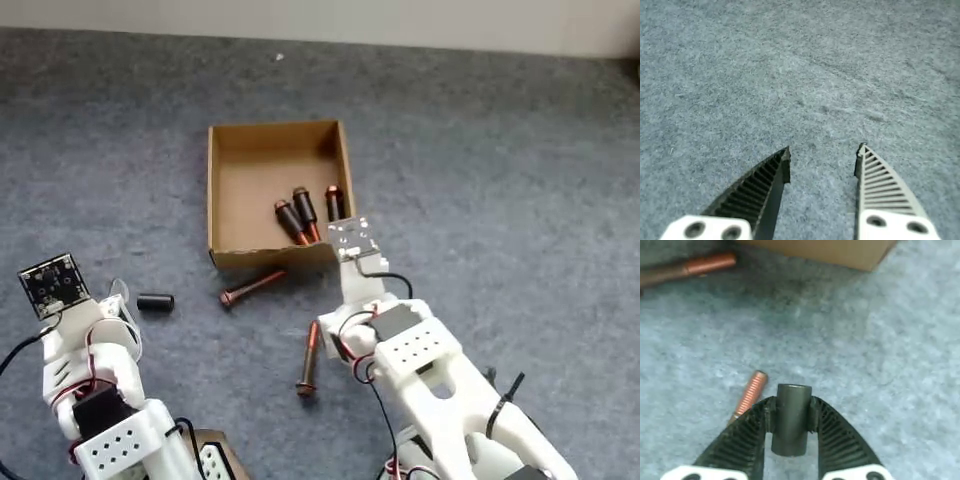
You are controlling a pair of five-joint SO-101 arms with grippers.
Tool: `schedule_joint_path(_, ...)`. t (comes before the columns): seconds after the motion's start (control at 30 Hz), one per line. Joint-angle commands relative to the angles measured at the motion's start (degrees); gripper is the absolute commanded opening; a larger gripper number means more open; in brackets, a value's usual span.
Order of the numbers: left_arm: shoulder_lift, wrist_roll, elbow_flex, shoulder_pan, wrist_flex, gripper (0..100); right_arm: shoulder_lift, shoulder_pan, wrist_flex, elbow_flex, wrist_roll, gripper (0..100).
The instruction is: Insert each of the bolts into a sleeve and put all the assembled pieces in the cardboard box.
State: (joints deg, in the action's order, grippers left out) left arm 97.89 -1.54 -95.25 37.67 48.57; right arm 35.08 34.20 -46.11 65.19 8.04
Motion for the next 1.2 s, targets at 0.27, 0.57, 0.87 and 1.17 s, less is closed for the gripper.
schedule_joint_path(0.27, 0.48, -0.53, 1.45, 0.4, -1.14, 23, 1.27, -2.24, -0.4, 3.03, -5.89, 0.9)
schedule_joint_path(0.57, 0.48, -0.53, 1.36, 0.4, -1.14, 23, -8.66, -2.07, -4.44, 2.42, -8.62, 0.9)
schedule_joint_path(0.87, 0.48, -0.53, 1.27, 0.4, -1.14, 23, -12.7, -0.92, -6.2, 0.92, -8.88, 0.5)
schedule_joint_path(1.17, 0.48, -0.44, 1.19, 0.31, -1.14, 23, -12.7, -1.01, -27.21, -20.62, -0.53, 0.5)
